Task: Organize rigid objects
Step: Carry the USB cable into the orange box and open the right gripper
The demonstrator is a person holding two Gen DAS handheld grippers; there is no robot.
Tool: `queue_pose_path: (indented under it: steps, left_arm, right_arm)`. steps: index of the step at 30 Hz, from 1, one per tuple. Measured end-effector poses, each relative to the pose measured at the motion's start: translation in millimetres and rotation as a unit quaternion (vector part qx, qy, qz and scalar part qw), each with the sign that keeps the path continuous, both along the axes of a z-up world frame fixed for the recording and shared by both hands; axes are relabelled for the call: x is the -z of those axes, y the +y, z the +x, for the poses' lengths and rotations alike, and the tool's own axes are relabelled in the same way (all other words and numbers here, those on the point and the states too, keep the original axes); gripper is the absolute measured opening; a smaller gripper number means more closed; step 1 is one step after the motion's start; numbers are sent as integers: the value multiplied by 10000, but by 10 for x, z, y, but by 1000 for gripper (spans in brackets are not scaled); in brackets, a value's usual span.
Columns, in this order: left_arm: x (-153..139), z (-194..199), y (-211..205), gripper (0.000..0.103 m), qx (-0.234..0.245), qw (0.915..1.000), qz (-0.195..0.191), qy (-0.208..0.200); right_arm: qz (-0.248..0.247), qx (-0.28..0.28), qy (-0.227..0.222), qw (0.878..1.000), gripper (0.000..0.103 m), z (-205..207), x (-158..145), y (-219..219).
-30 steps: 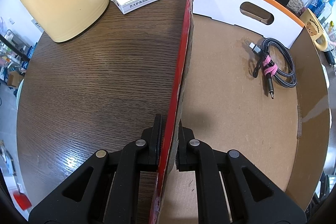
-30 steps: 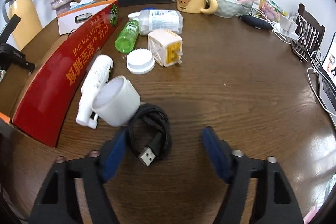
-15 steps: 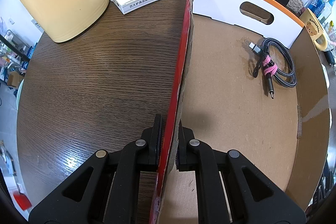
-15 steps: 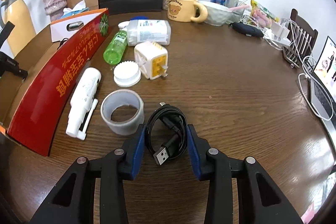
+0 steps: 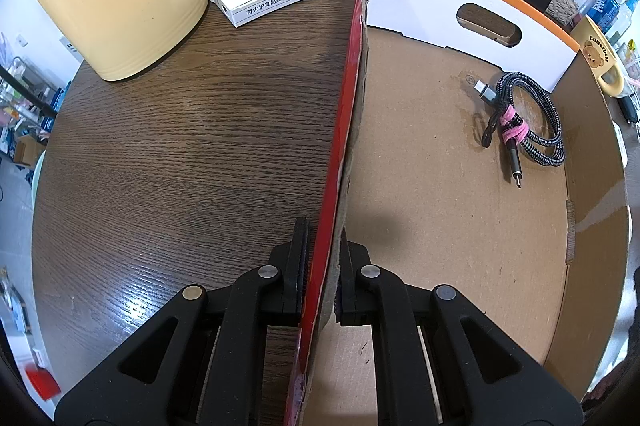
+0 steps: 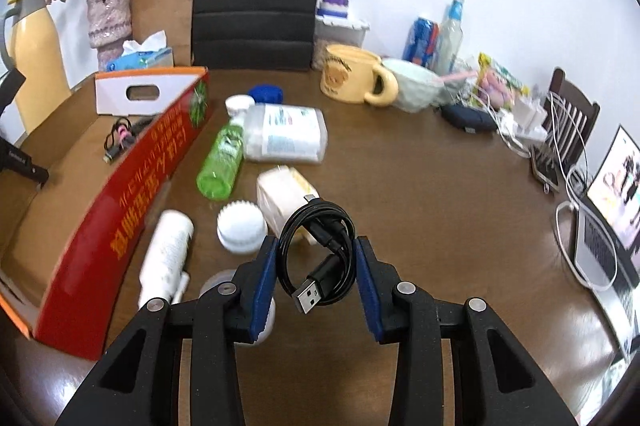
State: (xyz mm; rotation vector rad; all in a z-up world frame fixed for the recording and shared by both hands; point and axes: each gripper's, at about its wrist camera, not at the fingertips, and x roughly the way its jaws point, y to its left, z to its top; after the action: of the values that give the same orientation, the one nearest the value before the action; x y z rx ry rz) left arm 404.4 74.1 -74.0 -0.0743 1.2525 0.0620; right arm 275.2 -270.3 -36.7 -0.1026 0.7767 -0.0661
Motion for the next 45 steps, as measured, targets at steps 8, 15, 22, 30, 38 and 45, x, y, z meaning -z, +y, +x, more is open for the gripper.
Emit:
queue_pose_path:
  steps: [8,15,22,30,38,45]
  left_arm:
    - [-1,0,-1,7,0,10000,4,-1]
    - [0,1,0,6,-1,10000,1,0]
    - [0,1,-1,6,-3,10000,3,1]
    - [0,2,-4,6,-3,10000,3,0]
    - [-5,0,-12,6,0,10000,8,1]
    - [4,-8,-25,6,9,10000,20,-3]
  right_arm:
    - [-154,-380,-268,9988,42,290,-160,276]
    - [-319,-787,-486,9952,41,547,-295,591]
    - [-356,-1271,-616,9893,41,759,-339,994]
    - [-546,-1861,-566,9794,42,999,-264,1476]
    - [-940,-2377,-393,9660,42,1156,-111,1871]
    - [-1006,-2484,-330,9628,42,1183,-68,1935]
